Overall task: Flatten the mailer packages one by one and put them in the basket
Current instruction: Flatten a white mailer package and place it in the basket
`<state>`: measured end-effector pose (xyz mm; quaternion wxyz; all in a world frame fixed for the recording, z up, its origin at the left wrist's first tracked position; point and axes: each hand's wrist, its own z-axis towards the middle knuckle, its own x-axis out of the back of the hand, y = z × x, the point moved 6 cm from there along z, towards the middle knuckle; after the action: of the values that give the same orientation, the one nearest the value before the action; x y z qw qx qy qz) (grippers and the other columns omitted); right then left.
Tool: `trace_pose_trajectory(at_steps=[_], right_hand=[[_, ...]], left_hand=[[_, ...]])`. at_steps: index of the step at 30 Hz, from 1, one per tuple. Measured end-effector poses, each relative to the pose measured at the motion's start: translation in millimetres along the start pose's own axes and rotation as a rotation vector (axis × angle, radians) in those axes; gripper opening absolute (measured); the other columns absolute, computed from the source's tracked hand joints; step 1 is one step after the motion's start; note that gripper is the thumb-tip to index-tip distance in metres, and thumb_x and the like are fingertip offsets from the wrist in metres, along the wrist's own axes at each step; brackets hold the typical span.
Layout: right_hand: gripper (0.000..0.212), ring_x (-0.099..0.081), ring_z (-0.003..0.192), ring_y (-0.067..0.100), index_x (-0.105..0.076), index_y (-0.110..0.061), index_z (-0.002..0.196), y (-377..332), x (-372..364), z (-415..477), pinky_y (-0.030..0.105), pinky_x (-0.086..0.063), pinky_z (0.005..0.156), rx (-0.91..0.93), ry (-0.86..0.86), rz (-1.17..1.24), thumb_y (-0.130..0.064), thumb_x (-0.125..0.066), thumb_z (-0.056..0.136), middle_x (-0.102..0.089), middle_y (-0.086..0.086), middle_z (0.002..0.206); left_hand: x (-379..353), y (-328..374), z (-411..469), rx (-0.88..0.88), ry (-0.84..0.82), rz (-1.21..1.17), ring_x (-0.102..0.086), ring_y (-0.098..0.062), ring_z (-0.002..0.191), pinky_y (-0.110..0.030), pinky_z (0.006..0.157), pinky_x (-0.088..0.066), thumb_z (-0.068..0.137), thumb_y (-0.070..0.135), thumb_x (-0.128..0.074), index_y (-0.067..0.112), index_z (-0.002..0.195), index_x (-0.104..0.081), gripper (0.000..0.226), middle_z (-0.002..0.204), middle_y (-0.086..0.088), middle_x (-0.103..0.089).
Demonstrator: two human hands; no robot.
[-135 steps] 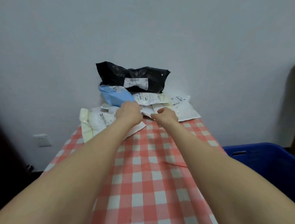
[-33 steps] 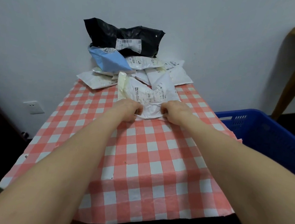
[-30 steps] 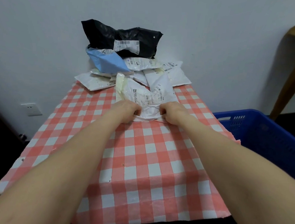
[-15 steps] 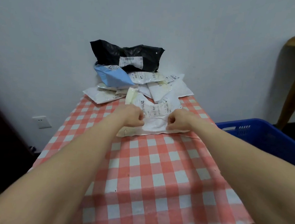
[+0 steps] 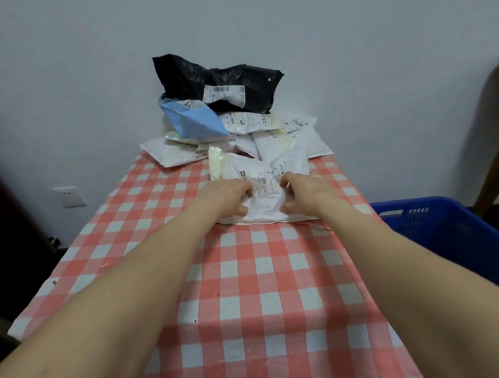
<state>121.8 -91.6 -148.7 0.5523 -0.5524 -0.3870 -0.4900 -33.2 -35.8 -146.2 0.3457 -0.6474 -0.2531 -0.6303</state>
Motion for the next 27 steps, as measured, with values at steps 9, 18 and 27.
trace_pose_trajectory(at_steps=[9,18,27], right_hand=[[0.028,-0.056,0.108,0.027,-0.054,-0.021,0.11,-1,-14,13,0.032,-0.043,0.079,0.022,-0.078,-0.186,-0.035,-0.06,0.088,-0.061,0.003,0.117],[0.025,-0.057,0.101,0.027,-0.039,-0.022,0.07,-9,-13,13,0.031,-0.038,0.071,0.07,-0.16,-0.209,-0.023,-0.05,0.092,-0.061,0.005,0.108],[0.031,-0.054,0.084,0.017,-0.056,-0.024,0.084,2,23,-5,0.03,-0.042,0.068,-0.008,-0.122,0.049,-0.054,-0.064,0.081,-0.058,-0.004,0.092]], left_hand=[[-6,5,11,-0.021,0.033,0.083,-0.056,-0.021,0.107,-0.028,0.071,-0.035,0.09,0.027,-0.051,0.026,0.109,-0.059,0.02,0.116,0.004,-0.062],[-3,16,10,-0.063,0.03,0.123,-0.056,-0.026,0.108,-0.032,0.074,-0.039,0.097,0.02,-0.037,0.02,0.129,-0.049,0.033,0.12,-0.004,-0.059],[23,-3,-4,-0.001,0.026,-0.049,-0.054,-0.017,0.086,-0.03,0.068,-0.043,0.085,0.035,-0.055,0.024,0.09,-0.055,0.012,0.098,0.003,-0.059]])
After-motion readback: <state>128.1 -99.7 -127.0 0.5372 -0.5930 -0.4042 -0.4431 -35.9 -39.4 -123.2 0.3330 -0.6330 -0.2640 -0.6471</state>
